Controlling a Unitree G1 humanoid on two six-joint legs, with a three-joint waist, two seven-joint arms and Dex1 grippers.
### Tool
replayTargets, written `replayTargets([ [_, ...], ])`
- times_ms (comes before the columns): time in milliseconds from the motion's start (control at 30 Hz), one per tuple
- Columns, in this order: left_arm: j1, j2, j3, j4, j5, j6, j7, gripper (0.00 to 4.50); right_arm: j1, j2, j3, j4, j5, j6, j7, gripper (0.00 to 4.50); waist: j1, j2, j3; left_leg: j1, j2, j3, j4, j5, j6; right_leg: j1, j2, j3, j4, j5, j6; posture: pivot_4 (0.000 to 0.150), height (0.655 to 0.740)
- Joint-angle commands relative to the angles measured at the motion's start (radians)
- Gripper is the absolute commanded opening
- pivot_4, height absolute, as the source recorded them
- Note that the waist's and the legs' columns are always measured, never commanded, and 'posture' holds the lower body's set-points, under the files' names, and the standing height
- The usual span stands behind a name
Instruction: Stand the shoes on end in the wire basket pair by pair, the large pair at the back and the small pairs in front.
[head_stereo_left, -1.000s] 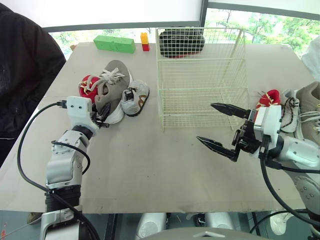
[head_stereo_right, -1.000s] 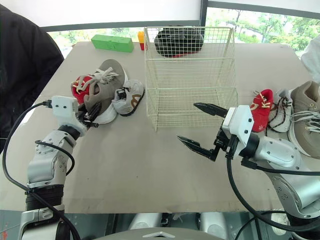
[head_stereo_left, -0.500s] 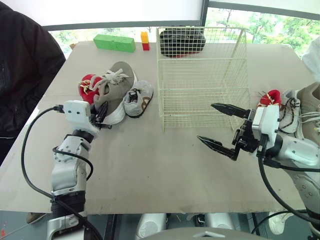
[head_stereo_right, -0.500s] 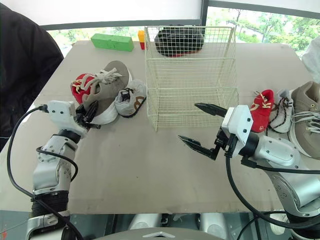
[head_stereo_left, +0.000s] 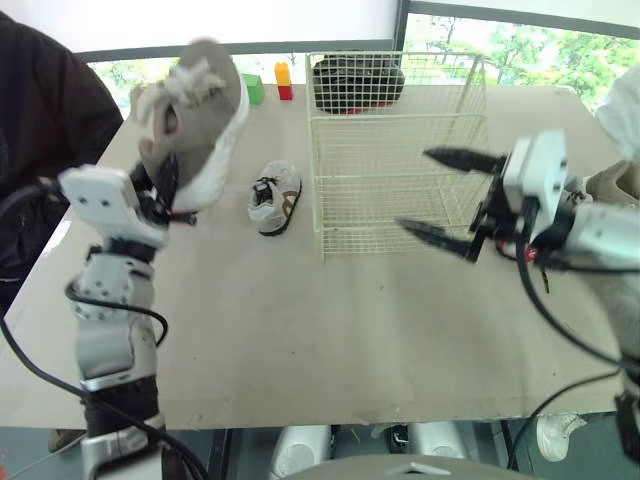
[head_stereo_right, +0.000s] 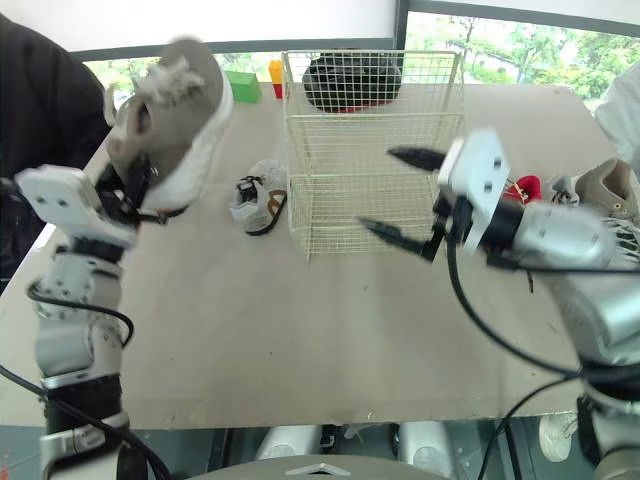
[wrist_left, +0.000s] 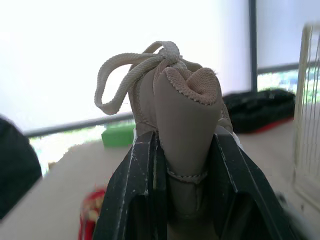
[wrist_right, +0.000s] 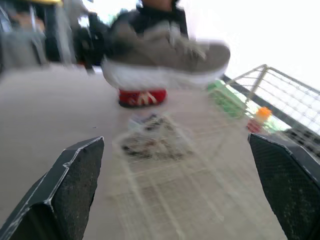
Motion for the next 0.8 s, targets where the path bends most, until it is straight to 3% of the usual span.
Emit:
replayTargets([
  [33,-0.117,0.077,0.017,-0.121,-0.046,0.003,-0.028,0.70,-0.193,-0.017,0.013,0.155,-0.030,0.045,0.032,4.50,0.000,0.000,0.000,0.000,0.000,0.000,0.000,0.000,0.000,0.001,0.000,0.000,0.000,0.000,0.000,0.150,0.7400],
  [233,-0.230,0.133,-0.097,-0.161,-0.007,-0.038,-0.125,0.69,-0.502,-0.014,0.089,0.407,-0.132,-0.057,0.186,4.50,-0.004,0.001,0.000,-0.004,-0.001,0.004,-0.002,0.002,-0.004,-0.003,-0.001,0.002,-0.004,0.000,0.001,0.150,0.7400],
  [467,-0.293,0.179,-0.213,-0.154,0.026,-0.163,-0.314,0.69,-0.798,-0.003,0.218,0.687,-0.335,-0.228,0.357,4.50,-0.006,0.001,0.001,-0.020,-0.001,0.007,0.001,0.002,-0.004,-0.021,0.000,0.004,0.001,0.001,0.002,0.150,0.7400],
  [800,-0.440,0.215,-0.326,-0.061,0.069,-0.419,-0.556,0.67,-0.985,0.039,0.338,0.930,-0.550,-0.466,0.582,4.50,-0.009,0.003,0.002,-0.019,0.000,0.011,0.002,0.002,-0.004,-0.023,0.002,0.005,0.004,0.001,0.002,0.150,0.7400],
])
